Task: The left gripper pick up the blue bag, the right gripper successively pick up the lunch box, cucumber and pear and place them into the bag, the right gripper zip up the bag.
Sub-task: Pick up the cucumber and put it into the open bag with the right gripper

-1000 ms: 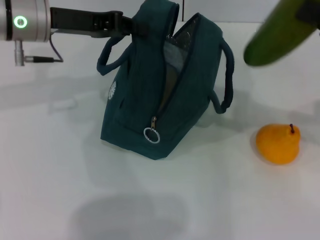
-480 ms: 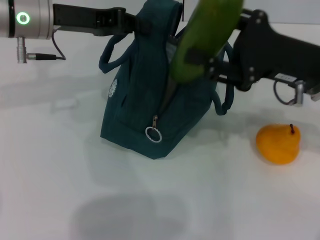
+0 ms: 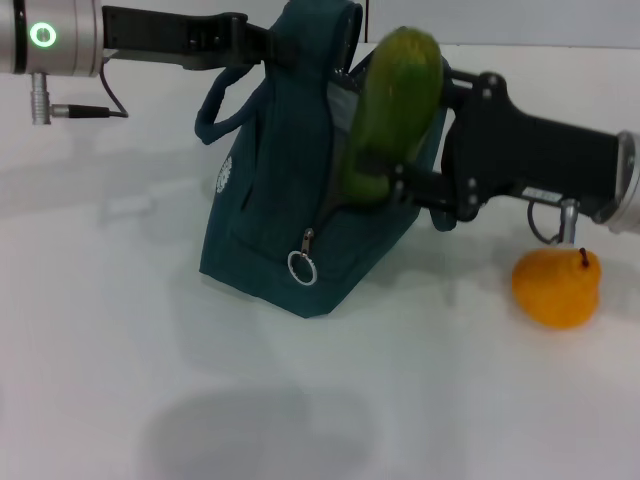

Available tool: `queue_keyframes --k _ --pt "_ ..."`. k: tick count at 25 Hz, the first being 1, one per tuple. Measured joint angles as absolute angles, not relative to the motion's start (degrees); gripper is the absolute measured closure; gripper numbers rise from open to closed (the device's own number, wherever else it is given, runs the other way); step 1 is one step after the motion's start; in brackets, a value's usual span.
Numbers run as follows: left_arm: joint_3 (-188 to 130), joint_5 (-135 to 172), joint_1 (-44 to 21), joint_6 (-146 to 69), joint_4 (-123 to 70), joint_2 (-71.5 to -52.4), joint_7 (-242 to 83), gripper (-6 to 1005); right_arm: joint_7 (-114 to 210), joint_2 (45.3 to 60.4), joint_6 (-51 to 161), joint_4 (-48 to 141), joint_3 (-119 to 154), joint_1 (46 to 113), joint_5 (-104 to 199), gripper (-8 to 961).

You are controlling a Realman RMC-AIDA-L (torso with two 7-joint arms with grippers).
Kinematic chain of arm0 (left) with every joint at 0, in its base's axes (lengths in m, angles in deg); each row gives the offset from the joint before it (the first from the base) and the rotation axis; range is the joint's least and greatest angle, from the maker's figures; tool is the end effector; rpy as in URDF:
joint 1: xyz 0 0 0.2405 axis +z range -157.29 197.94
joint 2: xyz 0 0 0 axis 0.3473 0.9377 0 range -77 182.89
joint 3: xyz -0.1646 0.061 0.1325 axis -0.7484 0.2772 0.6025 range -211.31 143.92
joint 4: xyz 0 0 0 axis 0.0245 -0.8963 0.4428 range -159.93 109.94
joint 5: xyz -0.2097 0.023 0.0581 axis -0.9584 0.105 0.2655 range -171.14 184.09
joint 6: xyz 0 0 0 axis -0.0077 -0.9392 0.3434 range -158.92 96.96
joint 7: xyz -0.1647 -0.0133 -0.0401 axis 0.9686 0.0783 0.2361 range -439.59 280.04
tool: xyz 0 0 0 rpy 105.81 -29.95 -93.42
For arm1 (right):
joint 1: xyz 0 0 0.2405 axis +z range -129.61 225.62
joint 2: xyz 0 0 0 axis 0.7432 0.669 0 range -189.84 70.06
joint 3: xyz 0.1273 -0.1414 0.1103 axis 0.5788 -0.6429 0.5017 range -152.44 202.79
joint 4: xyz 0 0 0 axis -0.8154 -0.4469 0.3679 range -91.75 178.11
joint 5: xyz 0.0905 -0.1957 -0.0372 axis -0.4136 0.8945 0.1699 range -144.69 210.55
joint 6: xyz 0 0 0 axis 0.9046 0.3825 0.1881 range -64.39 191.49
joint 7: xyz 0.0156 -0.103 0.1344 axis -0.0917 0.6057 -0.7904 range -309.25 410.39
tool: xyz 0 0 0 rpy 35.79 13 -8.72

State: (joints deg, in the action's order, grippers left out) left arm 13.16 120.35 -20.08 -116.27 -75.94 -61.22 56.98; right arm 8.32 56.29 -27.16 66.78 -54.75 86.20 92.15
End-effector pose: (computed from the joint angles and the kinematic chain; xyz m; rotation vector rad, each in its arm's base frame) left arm -0.1520 0.4003 0.0512 -2.5058 -1.4193 -0.6948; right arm 0.1137 0.3305 -0.0317 -2.5818 -0.2606 1.2626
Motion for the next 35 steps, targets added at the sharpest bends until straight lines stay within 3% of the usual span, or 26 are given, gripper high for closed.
queue_keyframes --k 35 --pt "13.3 120.0 -19.0 -116.6 -75.8 -61.58 57.5 908 9.5 56.30 -12.5 64.7 -68.8 84.1 79.1 319"
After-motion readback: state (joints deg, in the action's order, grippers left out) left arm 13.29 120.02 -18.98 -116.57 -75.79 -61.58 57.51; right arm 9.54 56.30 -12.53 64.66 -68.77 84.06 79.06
